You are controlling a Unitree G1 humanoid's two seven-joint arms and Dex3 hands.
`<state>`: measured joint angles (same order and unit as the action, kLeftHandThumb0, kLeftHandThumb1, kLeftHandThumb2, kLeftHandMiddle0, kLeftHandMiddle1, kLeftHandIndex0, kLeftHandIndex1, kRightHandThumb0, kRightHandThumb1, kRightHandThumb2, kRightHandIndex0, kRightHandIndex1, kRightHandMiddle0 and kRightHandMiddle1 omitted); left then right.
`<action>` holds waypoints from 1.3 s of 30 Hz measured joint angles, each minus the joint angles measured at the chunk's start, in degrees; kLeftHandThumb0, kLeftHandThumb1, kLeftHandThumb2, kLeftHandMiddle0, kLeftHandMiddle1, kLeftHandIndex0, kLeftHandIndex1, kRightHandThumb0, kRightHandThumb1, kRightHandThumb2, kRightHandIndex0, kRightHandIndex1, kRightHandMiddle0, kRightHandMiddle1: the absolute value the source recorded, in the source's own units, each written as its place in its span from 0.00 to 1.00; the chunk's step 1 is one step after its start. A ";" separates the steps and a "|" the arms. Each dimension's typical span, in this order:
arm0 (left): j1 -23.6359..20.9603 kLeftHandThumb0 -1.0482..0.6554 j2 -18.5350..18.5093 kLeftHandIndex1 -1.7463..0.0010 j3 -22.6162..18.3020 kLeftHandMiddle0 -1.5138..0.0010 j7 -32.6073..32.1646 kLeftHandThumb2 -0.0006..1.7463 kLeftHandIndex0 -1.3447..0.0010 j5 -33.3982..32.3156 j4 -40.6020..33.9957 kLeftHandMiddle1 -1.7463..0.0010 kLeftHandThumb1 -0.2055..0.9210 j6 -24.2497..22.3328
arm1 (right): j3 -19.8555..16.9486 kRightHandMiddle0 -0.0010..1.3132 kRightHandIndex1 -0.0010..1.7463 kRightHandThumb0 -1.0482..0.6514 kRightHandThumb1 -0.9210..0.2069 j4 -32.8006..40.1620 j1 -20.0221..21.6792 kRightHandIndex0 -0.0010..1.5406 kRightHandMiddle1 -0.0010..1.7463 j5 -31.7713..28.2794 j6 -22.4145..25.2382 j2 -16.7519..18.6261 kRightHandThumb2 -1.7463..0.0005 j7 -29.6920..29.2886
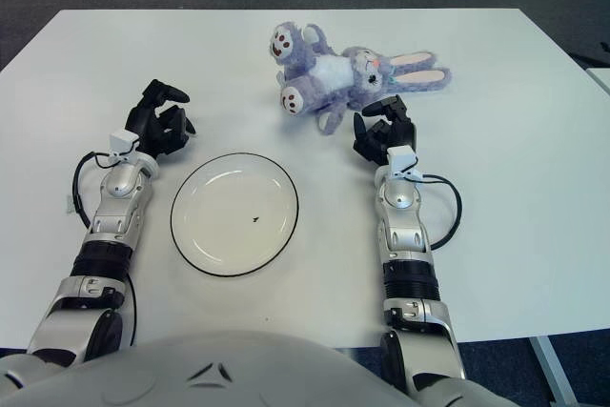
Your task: Put the doll into the plate.
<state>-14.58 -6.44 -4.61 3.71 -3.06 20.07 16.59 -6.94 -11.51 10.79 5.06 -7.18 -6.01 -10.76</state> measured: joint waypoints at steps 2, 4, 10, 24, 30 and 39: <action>-0.02 0.39 0.00 0.00 0.00 0.49 0.01 0.49 0.74 0.00 0.05 0.00 0.78 0.00 | 0.00 0.28 1.00 0.39 0.21 -0.08 0.03 0.53 0.99 0.00 -0.07 -0.01 0.53 0.00; -0.03 0.39 0.00 0.00 0.00 0.49 0.01 0.49 0.74 0.00 0.10 0.00 0.78 0.00 | 0.00 0.28 1.00 0.39 0.21 -0.13 0.04 0.53 0.99 0.00 -0.12 -0.01 0.53 0.00; -0.07 0.39 0.00 0.00 0.00 0.49 0.02 0.49 0.74 0.00 0.15 0.00 0.78 0.00 | -0.01 0.28 1.00 0.39 0.21 -0.19 0.07 0.53 0.99 0.00 -0.15 -0.02 0.53 0.00; -0.38 0.39 0.02 0.00 0.07 0.49 0.02 0.48 0.74 0.02 0.43 0.00 0.78 0.00 | -0.05 0.27 1.00 0.39 0.21 -0.81 0.38 0.53 1.00 -0.01 -0.49 -0.12 0.53 0.07; -0.39 0.39 0.04 0.00 0.15 0.49 0.02 0.48 0.74 0.04 0.42 0.00 0.78 0.00 | -0.08 0.27 1.00 0.39 0.21 -0.85 0.39 0.52 1.00 0.00 -0.55 -0.17 0.53 0.08; -0.38 0.39 0.10 0.00 0.16 0.49 0.02 0.48 0.74 0.06 0.43 0.00 0.78 0.00 | -0.13 0.29 1.00 0.40 0.04 -0.84 0.35 0.49 0.91 1.32 -0.55 -0.17 0.75 -1.94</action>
<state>-14.96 -6.34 -4.45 3.73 -2.99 20.50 16.59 -7.07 -12.35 11.14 6.38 -7.73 -6.19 -12.71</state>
